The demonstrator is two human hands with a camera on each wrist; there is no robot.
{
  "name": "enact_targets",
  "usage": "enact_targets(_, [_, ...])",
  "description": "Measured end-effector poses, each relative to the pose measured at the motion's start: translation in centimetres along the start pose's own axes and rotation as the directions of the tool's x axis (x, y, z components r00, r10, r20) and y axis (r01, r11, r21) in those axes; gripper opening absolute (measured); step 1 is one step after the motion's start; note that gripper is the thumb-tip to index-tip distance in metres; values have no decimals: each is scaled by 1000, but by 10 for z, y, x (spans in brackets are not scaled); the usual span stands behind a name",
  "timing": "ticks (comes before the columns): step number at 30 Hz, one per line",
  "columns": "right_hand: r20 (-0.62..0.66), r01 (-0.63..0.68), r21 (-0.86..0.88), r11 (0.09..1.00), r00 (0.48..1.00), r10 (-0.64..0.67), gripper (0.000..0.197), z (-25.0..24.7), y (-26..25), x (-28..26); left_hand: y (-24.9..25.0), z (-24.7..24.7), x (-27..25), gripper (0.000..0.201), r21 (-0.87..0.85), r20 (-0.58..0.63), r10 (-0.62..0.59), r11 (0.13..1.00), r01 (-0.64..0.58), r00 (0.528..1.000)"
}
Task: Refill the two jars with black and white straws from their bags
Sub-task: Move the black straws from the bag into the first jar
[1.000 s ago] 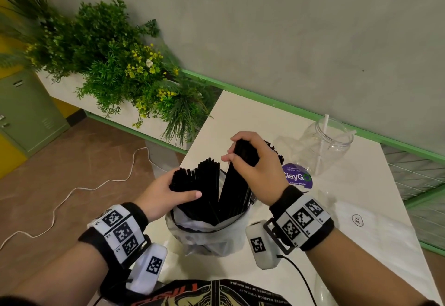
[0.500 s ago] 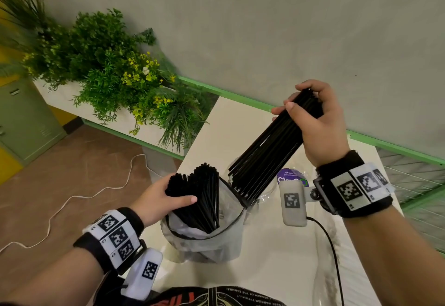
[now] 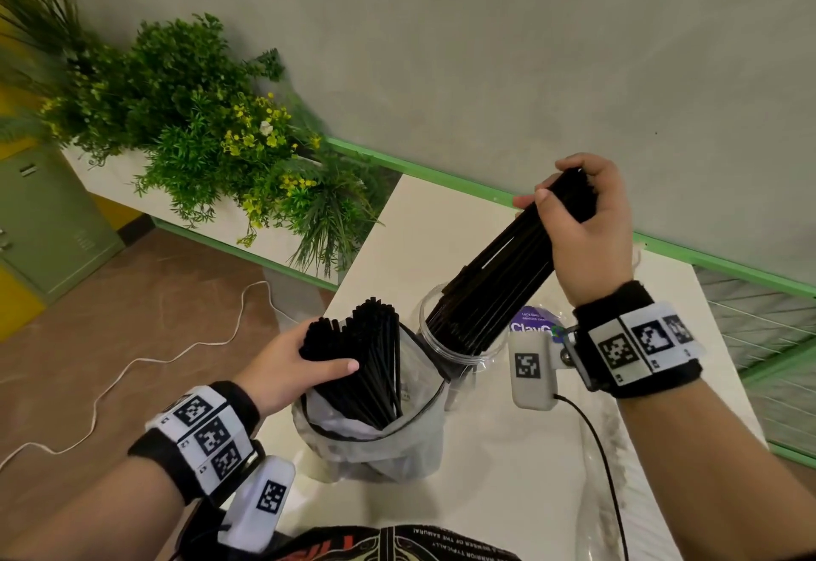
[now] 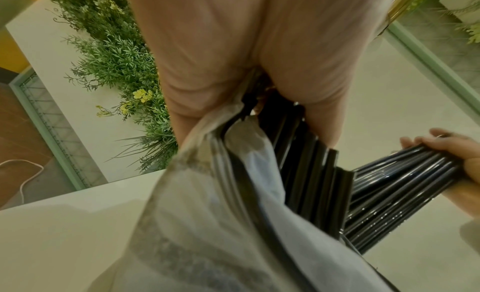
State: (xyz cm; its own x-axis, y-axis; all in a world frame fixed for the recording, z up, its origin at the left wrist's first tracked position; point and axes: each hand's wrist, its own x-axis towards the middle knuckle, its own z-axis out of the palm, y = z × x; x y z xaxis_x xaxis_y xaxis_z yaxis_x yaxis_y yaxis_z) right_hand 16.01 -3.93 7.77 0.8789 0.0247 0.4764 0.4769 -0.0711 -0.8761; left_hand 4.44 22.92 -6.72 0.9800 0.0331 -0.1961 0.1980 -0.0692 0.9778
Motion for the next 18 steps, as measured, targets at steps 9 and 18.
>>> enact_targets(9, [145,22,-320,947,989,26,21,24,59,-49,3,2,1,87,27,7,14,1000,-14,1000])
enact_targets(18, [496,29,-512,859,826,268,7,26,89,-60,-1,-1,1,85,65,-2,3,998,-3,1000])
